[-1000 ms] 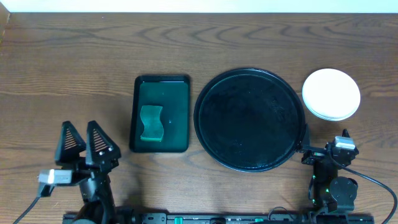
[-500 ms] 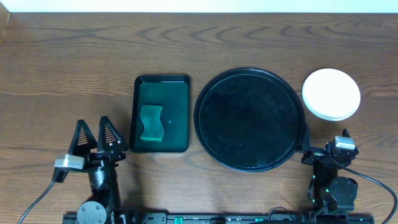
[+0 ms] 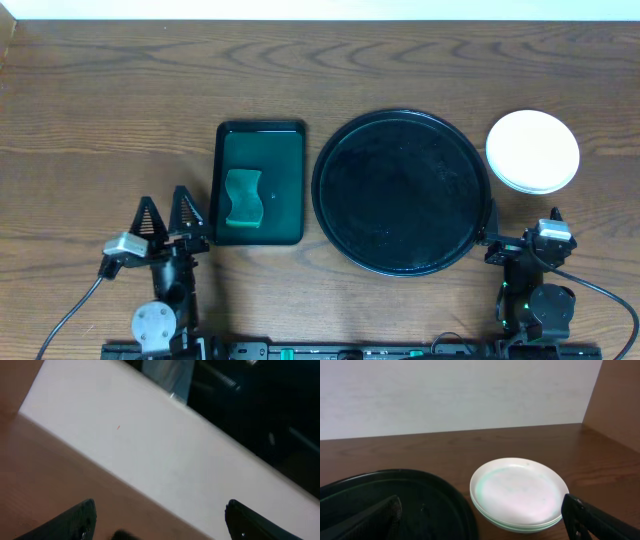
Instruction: Clean dirty plates on tray and stack at the side
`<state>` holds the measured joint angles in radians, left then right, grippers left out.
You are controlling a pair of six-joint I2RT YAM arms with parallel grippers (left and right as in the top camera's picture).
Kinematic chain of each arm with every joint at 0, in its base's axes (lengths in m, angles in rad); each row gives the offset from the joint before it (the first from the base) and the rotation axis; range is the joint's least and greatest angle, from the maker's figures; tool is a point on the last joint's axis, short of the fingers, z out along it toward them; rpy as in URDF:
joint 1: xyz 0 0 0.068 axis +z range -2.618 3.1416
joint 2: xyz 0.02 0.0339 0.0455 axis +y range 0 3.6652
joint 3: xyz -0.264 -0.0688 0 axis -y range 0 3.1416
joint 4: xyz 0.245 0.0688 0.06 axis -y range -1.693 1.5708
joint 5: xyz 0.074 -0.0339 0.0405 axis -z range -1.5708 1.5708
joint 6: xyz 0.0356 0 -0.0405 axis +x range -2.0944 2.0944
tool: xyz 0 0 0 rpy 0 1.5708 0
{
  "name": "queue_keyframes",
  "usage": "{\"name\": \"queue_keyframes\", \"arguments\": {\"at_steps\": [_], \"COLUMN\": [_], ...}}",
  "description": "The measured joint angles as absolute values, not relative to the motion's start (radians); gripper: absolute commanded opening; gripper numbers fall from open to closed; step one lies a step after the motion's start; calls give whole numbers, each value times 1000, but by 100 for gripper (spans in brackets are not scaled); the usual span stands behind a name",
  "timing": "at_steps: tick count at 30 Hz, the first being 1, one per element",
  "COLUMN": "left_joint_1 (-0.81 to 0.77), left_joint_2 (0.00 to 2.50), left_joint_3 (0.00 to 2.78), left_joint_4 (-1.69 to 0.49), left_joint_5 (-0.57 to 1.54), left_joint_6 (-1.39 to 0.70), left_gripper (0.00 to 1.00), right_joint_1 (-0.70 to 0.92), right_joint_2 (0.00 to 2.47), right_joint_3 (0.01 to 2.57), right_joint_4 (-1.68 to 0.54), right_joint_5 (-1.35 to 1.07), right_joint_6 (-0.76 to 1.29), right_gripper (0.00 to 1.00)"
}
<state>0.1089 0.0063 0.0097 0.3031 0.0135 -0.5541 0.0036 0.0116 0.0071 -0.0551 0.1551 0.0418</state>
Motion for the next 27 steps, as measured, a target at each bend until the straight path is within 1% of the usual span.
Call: {"name": "queue_keyframes", "arguments": {"at_steps": [5,6,9,20,27], "left_joint_1": [109,109,109,108,108], "left_joint_2": [5,6,8,7,7], "left_joint_3": [8,7,10,12,12], "left_joint_4": [129,68,-9,-20,-20], "left_joint_5": [13,14,20,25,25], "left_joint_6": [-545,-530,-492,-292,-250], "left_gripper": [82,82,82,82,83], "right_joint_1": [4,4,4,4,4], "right_joint_2": [12,12,12,12,12], "right_joint_3": [7,7,7,7,7], "right_joint_4": [-56,-56,-55,-55,-55], "right_joint_5": [155,155,155,155,155], "right_joint_6": [42,42,42,42,42], "right_gripper": [99,99,99,99,99]}}
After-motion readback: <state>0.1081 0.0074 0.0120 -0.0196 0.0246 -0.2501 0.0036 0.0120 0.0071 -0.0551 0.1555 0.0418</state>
